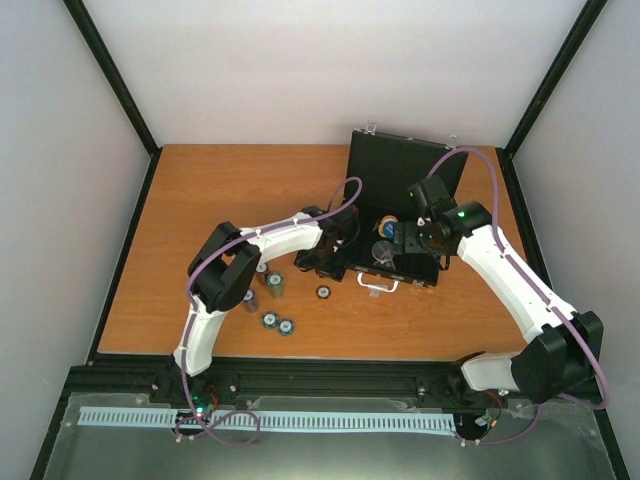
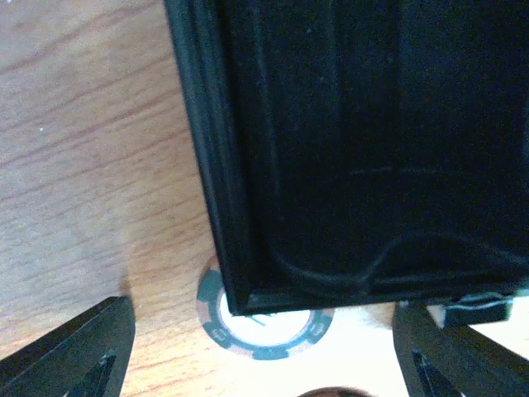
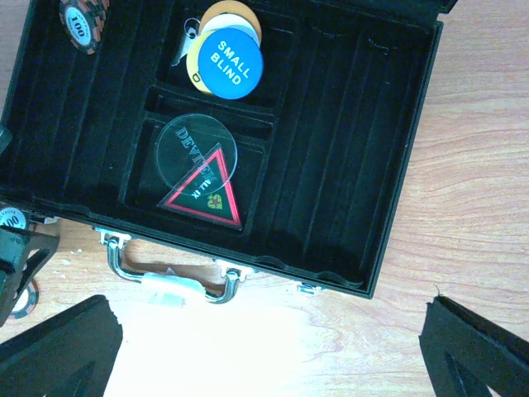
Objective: Pack up texas hold em set
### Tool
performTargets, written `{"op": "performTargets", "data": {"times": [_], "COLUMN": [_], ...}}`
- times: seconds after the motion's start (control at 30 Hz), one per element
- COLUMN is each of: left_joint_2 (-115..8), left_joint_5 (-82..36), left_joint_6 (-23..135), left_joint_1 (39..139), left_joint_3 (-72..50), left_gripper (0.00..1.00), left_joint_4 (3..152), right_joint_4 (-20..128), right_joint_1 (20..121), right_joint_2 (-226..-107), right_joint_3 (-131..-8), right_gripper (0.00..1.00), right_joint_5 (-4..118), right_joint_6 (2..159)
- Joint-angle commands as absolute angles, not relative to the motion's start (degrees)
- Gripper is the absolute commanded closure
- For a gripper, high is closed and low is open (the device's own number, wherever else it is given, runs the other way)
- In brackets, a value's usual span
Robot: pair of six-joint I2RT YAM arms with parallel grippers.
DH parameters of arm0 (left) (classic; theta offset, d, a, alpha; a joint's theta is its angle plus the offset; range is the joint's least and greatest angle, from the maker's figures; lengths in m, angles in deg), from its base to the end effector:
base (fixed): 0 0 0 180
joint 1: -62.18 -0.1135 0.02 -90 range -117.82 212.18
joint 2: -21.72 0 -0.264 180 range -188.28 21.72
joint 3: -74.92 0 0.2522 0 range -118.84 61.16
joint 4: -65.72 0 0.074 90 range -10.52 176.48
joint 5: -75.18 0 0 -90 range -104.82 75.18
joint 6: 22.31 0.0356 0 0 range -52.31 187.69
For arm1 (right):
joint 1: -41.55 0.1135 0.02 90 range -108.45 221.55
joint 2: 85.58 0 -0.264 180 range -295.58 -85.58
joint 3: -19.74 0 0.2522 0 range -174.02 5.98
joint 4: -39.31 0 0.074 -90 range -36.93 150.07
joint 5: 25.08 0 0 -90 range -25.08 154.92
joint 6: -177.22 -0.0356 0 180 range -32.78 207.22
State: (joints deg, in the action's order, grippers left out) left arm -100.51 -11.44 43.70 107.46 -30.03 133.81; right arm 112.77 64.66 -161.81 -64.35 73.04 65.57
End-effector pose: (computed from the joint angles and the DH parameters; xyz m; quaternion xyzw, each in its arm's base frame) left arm 0.2903 -0.2902 0.1527 0.1833 0.9818 0.0013 0.0500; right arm 0.2339 0.0943 0.3049 0.0025 0.9751 0.0163 0.2213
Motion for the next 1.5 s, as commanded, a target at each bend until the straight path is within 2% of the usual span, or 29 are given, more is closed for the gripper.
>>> {"op": "performTargets", "data": {"times": [0.0,0.17,0.37,0.73,0.9,1.03,1.07,1.27,1.4,1.47], "left_joint_2": [-102.2,-102.8,-102.4,-102.1,-103.3,-103.5,-103.3,-102.1,-101.1,-100.5], "left_joint_5": [-8.4,-9.0,-8.8,-7.6,-7.7,-7.5,-7.4,-5.1,-4.6,-4.4], "left_joint_6": [41.3,40.9,40.4,40.6,41.0,41.3,41.2,41.9,42.5,42.7], "left_joint_1": [107.4,107.4,107.4,107.3,107.4,107.4,107.4,107.4,107.4,107.4], "left_joint_3": [-28.8,-26.0,-22.6,-19.1,-18.9,-18.2,-18.0,-18.7,-20.1,-20.7], "left_gripper": [0.13,0.18,0.32,0.44,0.56,0.74,0.75,0.75,0.54,0.35], "left_joint_4": [130.6,128.1,127.2,127.0,126.7,126.9,127.0,128.7,129.8,130.7], "right_joint_4": [112.3,112.3,112.4,112.1,112.3,112.4,112.5,112.2,112.2,112.2], "right_joint_1": [64.1,64.1,64.0,64.0,64.0,64.0,64.0,64.0,64.0,64.0], "right_joint_2": [-160.5,-160.3,-160.3,-160.0,-159.8,-159.6,-159.6,-159.6,-159.5,-159.3], "right_joint_3": [-63.7,-63.6,-63.6,-63.1,-63.4,-63.4,-63.5,-63.1,-63.4,-63.5], "right_gripper": [0.00,0.00,0.00,0.00,0.00,0.00,0.00,0.00,0.00,0.00], "right_joint_5": [73.2,73.1,73.0,72.7,72.7,72.8,72.9,72.6,72.6,72.8], "right_joint_6": [65.7,65.7,65.8,65.5,65.6,65.6,65.5,65.6,65.6,65.7]}}
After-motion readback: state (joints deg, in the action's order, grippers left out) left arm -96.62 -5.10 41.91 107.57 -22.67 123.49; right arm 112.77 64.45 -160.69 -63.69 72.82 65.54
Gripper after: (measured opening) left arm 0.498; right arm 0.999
